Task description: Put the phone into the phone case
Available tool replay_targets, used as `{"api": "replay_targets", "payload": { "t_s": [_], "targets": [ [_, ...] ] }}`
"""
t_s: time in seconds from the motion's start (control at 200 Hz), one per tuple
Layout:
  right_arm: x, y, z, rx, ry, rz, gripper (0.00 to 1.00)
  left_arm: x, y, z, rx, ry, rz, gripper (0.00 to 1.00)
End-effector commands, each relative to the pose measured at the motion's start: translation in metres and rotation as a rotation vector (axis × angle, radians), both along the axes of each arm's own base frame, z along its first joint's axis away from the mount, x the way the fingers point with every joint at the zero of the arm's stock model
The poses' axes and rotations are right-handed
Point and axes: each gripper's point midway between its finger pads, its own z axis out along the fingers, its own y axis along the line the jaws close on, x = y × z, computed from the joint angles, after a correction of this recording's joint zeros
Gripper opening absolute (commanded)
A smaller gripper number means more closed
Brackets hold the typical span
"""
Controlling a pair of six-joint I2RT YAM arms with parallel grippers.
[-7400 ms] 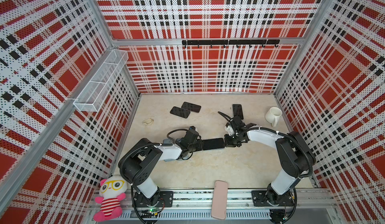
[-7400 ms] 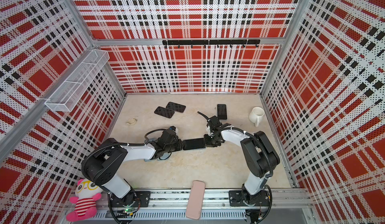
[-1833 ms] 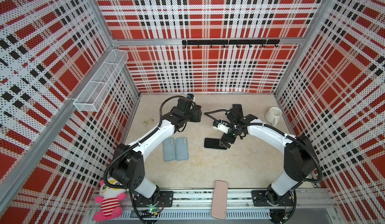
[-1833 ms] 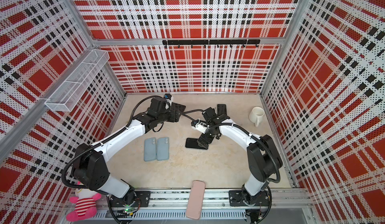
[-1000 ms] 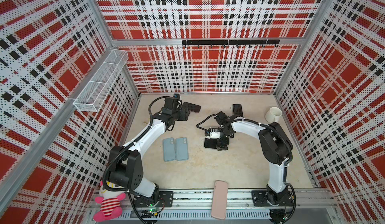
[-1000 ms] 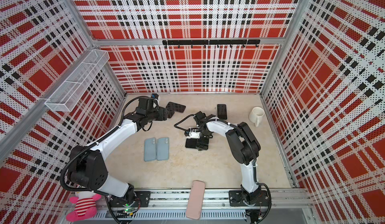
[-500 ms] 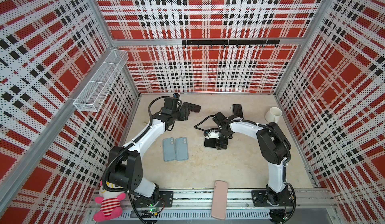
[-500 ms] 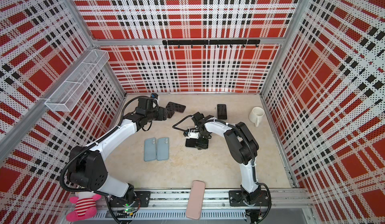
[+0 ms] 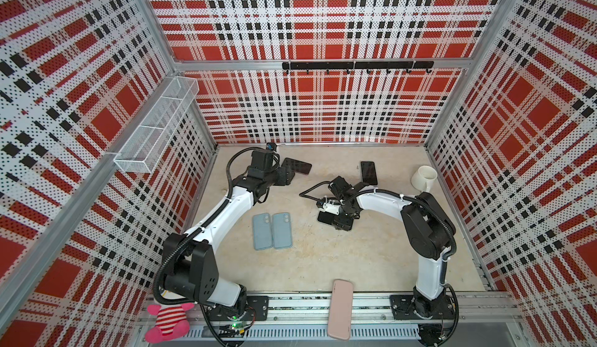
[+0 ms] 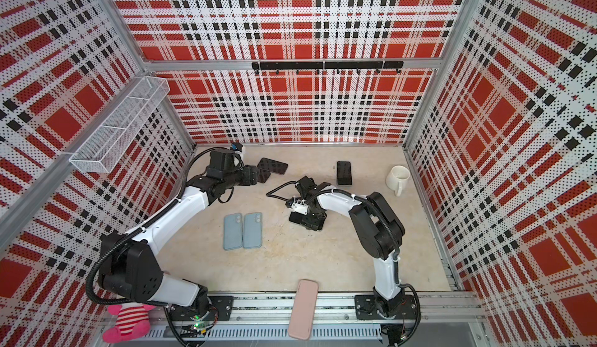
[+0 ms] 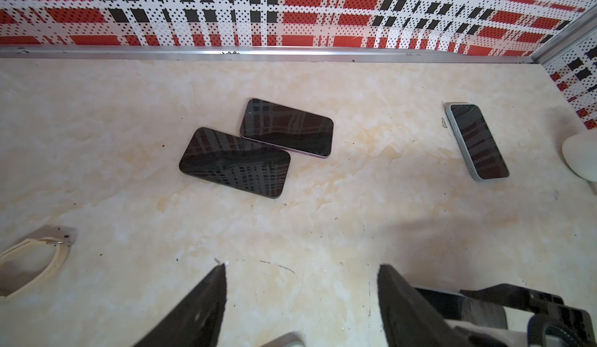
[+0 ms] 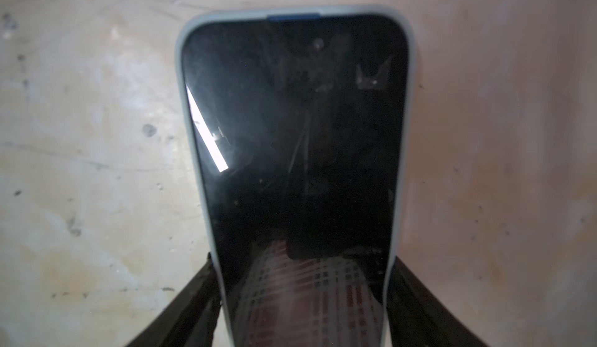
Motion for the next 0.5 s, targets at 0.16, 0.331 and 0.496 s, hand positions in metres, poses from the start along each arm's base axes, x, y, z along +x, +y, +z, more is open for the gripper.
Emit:
{"api": "replay_targets", "payload": {
  "t_s": [0.16,0.331,0.496],
  "targets": [
    [0.022,0.000,0.055,0.193,-0.163,-0.405,0.60,-0.011,-0.007,0.030,-0.042,-0.080,-0.023,0.76],
    [0.048,-0.016,0.081,0.231,-0.281,-0.652,0.56,-0.016,-0.008,0.043,-0.053,-0.117,-0.029,0.76],
    [0.085,-0.042,0.083,0.279,-0.354,-0.914,0.52,-0.014,-0.009,0.040,-0.054,-0.108,-0.027,0.76]
  ]
}}
